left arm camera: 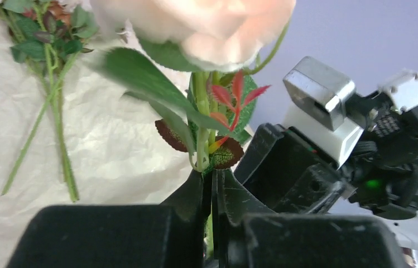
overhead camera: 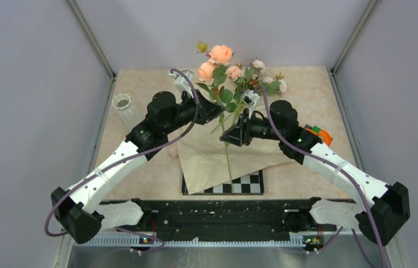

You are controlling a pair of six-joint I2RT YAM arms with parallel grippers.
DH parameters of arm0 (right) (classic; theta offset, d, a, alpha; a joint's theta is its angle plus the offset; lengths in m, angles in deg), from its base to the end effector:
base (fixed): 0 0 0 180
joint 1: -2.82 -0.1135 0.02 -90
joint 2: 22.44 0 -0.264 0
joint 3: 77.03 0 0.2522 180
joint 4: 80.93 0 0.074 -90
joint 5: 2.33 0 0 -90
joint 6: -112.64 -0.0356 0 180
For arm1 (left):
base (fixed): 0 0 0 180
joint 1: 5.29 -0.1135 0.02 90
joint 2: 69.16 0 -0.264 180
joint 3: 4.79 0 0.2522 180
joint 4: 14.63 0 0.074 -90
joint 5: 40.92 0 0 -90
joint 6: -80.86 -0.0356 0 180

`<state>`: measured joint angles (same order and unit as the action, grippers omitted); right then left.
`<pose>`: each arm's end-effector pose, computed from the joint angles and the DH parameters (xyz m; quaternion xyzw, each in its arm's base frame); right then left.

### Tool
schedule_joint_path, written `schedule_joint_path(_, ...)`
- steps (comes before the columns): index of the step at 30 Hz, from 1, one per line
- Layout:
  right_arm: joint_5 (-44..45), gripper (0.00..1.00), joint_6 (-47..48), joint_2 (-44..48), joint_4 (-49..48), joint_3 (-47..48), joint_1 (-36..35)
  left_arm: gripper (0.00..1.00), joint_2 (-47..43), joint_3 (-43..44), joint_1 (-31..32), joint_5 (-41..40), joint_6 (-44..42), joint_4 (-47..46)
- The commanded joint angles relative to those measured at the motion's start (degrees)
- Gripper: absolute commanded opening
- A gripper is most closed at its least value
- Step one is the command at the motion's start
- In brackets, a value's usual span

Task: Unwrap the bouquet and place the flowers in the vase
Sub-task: Pick up the fake flower from the wrapping paper, then insert the fake flower into the vase.

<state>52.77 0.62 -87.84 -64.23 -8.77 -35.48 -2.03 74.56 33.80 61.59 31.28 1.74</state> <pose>0.1931 0.1785 0.3414 -0.2894 0.7172 0.4997 0.3901 0.2065 -0.1777 0.4023 0.0657 0.7287 -0.4943 0.4694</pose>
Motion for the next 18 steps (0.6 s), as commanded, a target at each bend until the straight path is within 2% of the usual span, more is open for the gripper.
schedule_joint_path(1,8.8,0.47,-0.1,3.6,-1.7,0.4,-0.5,0.0,-1.0,4.1,-2.7,0.7,-7.0,4.4)
schedule_joint_path(2,9.8,0.57,-0.1,4.5,-1.8,-0.1,-0.5,0.0,-1.0,5.1,-3.6,0.8,-8.8,5.3)
schedule_joint_path(5,15.4,0.73,-0.5,7.4,-0.4,-1.2,-0.5,0.0,-1.2,8.3,-6.0,1.8,-16.0,7.6)
schedule_joint_path(6,24.1,0.8,-1.2,9.3,4.4,-0.9,-0.4,0.0,-1.5,10.9,-9.9,4.1,-21.9,10.1)
schedule_joint_path(9,32.4,0.83,-1.1,10.7,10.0,-0.2,0.1,0.0,-1.9,13.3,-17.1,8.3,-27.4,11.8)
schedule_joint_path(13,36.7,0.87,-1.2,12.7,13.0,-2.0,2.9,0.0,-2.4,14.9,-28.1,13.3,-30.1,7.7)
schedule_joint_path(15,35.2,0.87,-1.4,13.1,13.7,-2.9,5.5,0.0,-0.7,17.0,-34.8,19.6,-27.1,4.0)
schedule_joint_path(18,32.8,0.87,-2.1,14.2,14.7,-4.2,8.5,0.0,2.2,21.6,-42.3,21.1,-26.6,0.9)
